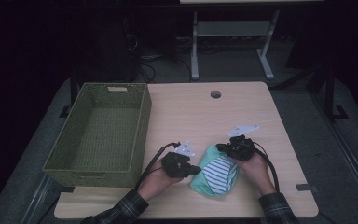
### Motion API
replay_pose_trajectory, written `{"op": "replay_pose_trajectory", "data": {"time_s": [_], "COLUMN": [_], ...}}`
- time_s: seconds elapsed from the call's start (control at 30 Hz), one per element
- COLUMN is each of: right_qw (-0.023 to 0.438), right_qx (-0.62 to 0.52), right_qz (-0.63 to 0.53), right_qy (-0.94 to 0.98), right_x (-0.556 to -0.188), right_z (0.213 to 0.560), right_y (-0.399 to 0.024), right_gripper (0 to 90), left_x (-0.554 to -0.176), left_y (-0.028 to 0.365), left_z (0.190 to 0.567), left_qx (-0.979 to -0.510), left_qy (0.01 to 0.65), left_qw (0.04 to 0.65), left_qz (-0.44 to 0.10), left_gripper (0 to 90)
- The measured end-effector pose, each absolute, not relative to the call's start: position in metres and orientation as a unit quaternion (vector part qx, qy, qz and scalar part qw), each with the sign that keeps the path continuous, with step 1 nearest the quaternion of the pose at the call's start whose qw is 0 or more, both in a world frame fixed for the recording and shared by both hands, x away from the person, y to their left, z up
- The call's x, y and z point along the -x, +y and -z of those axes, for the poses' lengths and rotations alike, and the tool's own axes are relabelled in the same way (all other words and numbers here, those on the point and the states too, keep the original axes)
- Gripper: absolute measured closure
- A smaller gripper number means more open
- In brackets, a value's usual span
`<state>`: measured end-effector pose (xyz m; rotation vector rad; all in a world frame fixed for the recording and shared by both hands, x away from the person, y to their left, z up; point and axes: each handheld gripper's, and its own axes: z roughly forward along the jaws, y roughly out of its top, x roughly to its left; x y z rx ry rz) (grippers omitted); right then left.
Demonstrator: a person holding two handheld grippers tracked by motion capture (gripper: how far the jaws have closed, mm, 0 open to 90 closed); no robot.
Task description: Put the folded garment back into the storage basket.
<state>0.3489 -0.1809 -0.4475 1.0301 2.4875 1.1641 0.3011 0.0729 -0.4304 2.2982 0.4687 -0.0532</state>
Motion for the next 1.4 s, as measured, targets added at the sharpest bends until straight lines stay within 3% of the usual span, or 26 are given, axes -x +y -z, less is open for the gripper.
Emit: {"op": "replay_pose_trajectory", "data": {"time_s": [0.33, 0.57, 1.4], "right_qw": [0.09, 0.089, 0.1], "right_qx": [-0.352, -0.355, -0.392], "right_qz": [-0.367, -0.355, -0.336], "right_qy": [0.857, 0.86, 0.851], "right_x": [-0.357, -0.359, -0.333], "right_z": [0.462, 0.466, 0.464], "right_y": [-0.178, -0.179, -0.224], "right_gripper": [89.9, 89.9, 89.9], "left_x": [-0.28, -0.283, -0.355], "left_y": [0.066, 0.061, 0.057], "left_z": [0.444, 0.458, 0.458], "left_qx": [-0.918, -0.929, -0.919], "left_qy": [0.16, 0.165, 0.229], "left_qw": [0.361, 0.33, 0.321], "left_qz": [0.049, 0.035, -0.035], "left_gripper": [89.5, 89.6, 89.6]}}
